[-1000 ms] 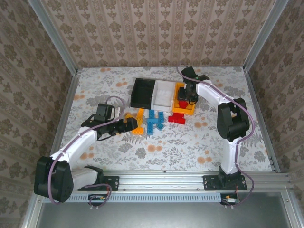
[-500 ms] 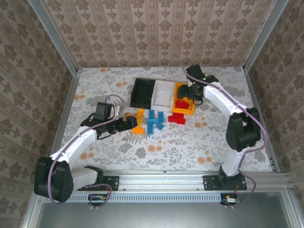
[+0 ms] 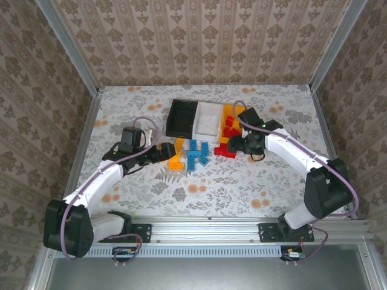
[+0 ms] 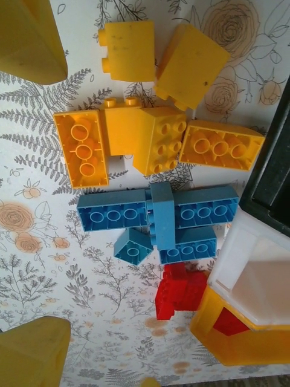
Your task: Sort the legos into containers by color
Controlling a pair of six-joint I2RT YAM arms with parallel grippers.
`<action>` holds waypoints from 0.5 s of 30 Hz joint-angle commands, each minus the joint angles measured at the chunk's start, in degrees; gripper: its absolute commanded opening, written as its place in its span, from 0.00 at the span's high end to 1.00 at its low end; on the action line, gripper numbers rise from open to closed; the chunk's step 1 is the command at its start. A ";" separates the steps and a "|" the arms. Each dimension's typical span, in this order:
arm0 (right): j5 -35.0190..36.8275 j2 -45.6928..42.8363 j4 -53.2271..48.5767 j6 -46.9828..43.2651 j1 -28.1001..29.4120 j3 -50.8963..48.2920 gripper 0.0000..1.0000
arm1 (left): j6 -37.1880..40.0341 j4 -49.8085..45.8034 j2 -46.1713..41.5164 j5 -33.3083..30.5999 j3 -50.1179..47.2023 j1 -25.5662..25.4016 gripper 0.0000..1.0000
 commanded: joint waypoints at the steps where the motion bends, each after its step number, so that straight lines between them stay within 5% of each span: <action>1: -0.07 0.08 1.76 3.06 2.50 -2.19 0.22 | -1.36 1.32 -0.84 1.07 -0.25 0.46 0.00; 15: 3.44 10.41 6.29 6.36 4.79 0.65 0.21 | -0.68 0.12 -3.98 1.39 -2.76 0.93 0.00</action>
